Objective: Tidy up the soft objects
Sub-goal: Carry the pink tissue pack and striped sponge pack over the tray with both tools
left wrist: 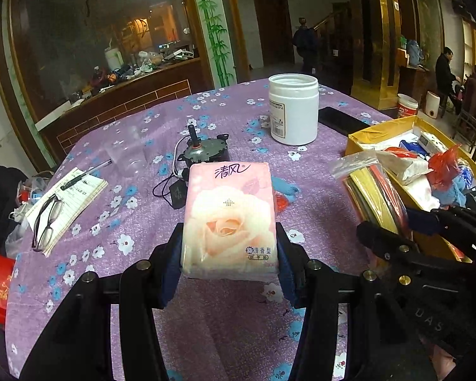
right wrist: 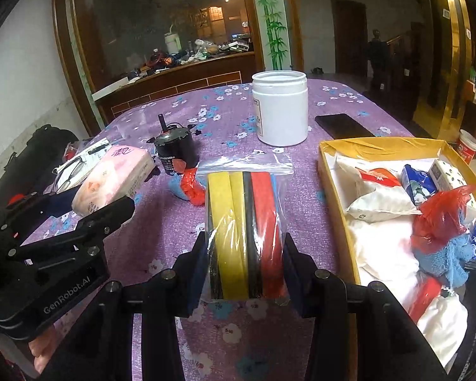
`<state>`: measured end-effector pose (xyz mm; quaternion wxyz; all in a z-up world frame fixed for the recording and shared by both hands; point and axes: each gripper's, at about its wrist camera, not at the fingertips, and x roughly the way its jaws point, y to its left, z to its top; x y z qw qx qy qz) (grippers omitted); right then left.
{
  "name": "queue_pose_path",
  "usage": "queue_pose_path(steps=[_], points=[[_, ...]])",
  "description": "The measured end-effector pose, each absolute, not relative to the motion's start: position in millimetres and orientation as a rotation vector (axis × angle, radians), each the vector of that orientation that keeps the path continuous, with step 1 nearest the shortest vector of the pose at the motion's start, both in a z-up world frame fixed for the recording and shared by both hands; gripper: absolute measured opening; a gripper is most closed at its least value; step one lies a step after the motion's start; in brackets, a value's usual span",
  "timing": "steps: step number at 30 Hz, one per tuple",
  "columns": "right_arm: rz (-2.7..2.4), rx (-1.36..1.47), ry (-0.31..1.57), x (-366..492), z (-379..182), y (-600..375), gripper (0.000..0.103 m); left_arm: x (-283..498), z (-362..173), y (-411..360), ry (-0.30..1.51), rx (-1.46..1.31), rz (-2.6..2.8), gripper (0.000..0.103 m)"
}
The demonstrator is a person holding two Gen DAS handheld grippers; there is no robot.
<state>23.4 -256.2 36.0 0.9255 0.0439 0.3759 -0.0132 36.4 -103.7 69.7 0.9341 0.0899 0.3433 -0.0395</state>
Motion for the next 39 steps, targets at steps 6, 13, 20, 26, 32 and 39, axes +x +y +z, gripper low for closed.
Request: queue_pose_path(steps=[6, 13, 20, 26, 32, 39], points=[[-0.021, 0.094, 0.769, 23, 36, -256, 0.045, 37, 69, -105, 0.697, 0.192, -0.076, 0.05], [-0.015, 0.11, 0.756, 21, 38, -258, 0.045, 36, 68, -108, 0.693, 0.207, -0.073, 0.05], [-0.012, 0.134, 0.72, 15, 46, -261, 0.045, 34, 67, -112, 0.677, 0.229, -0.064, 0.05], [-0.016, 0.153, 0.711, 14, 49, -264, 0.045, 28, 71, -115, 0.642, 0.241, -0.068, 0.05], [-0.013, 0.154, 0.708, 13, 50, -263, 0.045, 26, 72, -118, 0.625, 0.259, -0.06, 0.05], [-0.019, 0.164, 0.703, 13, 50, -266, 0.045, 23, 73, -120, 0.605, 0.272, -0.051, 0.05]])
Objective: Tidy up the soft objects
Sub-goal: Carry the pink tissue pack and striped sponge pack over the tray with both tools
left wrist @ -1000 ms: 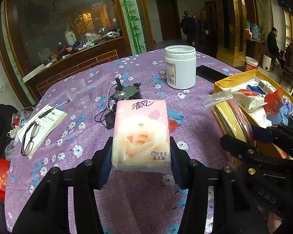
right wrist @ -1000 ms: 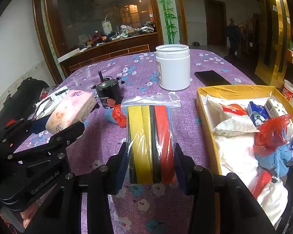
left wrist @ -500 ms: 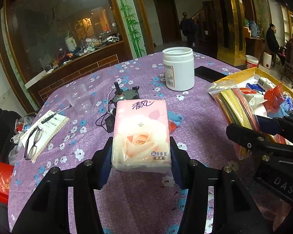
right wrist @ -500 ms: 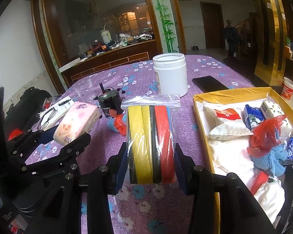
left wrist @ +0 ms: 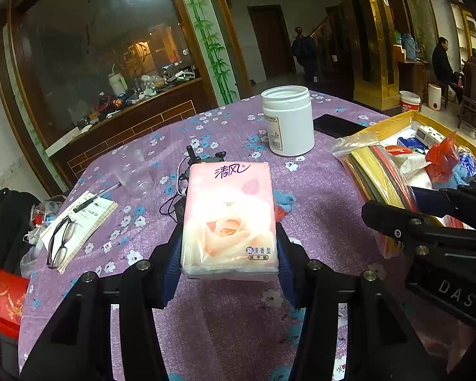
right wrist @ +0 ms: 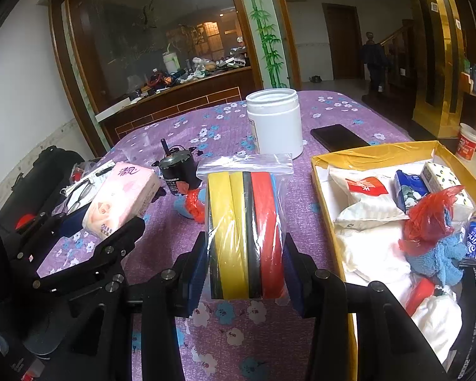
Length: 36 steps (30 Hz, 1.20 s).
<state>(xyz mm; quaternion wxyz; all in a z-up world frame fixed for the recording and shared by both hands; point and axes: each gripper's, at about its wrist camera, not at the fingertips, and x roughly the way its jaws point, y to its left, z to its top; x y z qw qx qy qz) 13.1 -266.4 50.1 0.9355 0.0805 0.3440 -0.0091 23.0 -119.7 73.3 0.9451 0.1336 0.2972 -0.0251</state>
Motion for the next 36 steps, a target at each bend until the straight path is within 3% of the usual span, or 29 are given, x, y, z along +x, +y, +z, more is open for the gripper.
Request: queue_pose_path(steps=[14, 36], points=[[-0.061, 0.201, 0.721, 10, 49, -274, 0.045, 20, 75, -121, 0.604, 0.266, -0.071, 0.05], [-0.113, 0.322, 0.668, -66, 80, -316, 0.045, 17, 78, -135, 0.704, 0.229, -0.177, 0.05]])
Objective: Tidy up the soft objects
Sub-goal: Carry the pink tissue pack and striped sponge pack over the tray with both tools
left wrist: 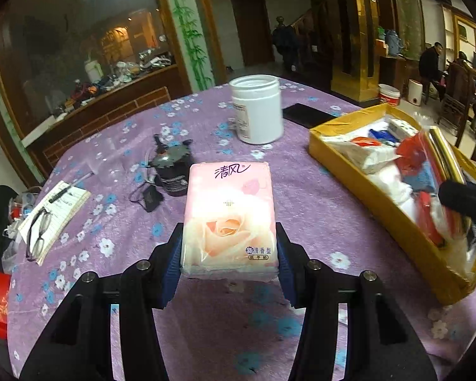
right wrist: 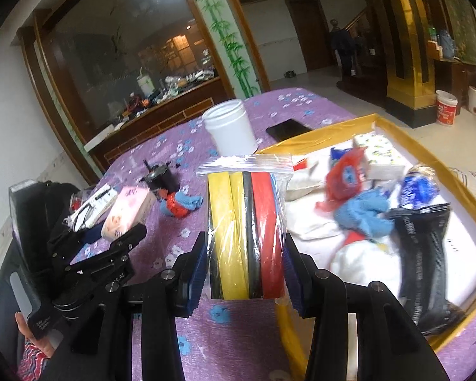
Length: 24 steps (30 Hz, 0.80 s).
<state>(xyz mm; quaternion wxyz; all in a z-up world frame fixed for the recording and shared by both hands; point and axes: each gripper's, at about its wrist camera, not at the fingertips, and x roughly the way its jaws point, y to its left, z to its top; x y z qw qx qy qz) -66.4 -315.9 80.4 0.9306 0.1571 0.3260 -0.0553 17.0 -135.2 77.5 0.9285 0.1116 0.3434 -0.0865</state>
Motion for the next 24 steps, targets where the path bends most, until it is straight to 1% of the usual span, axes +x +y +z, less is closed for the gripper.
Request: queue_pose_path(steps=[6, 24], points=[[-0.14, 0.359, 0.628, -86, 91, -339, 0.045, 4, 86, -159, 0.711, 0.221, -0.236, 0.05], [-0.249, 0.478, 0.579, -131, 91, -414, 0.045, -18, 92, -267, 0.786, 0.188, -0.437, 0.05]])
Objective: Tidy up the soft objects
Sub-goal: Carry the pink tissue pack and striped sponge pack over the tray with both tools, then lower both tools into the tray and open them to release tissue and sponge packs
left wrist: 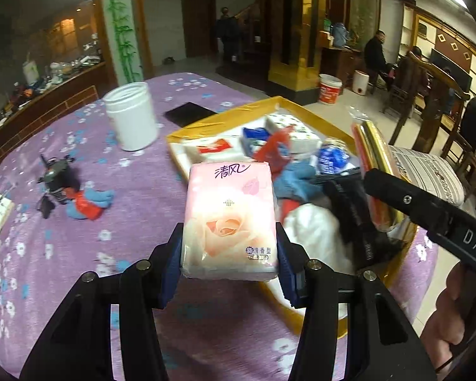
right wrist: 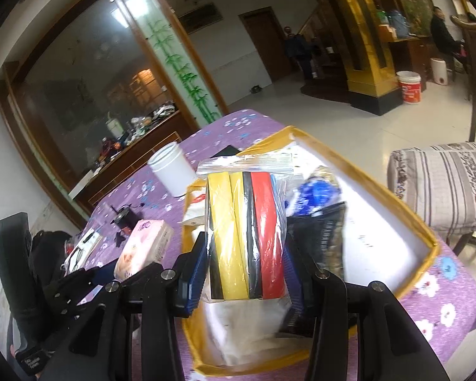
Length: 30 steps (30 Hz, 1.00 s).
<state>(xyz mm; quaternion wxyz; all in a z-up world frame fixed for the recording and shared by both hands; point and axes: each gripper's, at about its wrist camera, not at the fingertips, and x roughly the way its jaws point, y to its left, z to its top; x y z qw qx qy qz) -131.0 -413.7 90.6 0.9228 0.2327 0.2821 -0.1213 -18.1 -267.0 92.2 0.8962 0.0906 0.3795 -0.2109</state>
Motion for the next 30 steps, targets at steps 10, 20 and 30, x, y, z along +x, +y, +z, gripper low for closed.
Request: queue_pose_path(steps=[10, 20, 30], points=[[-0.298, 0.495, 0.583, -136, 85, -436, 0.045, -13, 78, -304, 0.814, 0.206, -0.452, 0.05], [-0.323, 0.421, 0.658, -108, 79, -436, 0.045, -6, 67, -308, 0.808, 0.222, -0.454, 0.05], [-0.332, 0.374, 0.705, -84, 72, -436, 0.045, -9, 66, -313, 0.793, 0.245, -0.452, 0.05]])
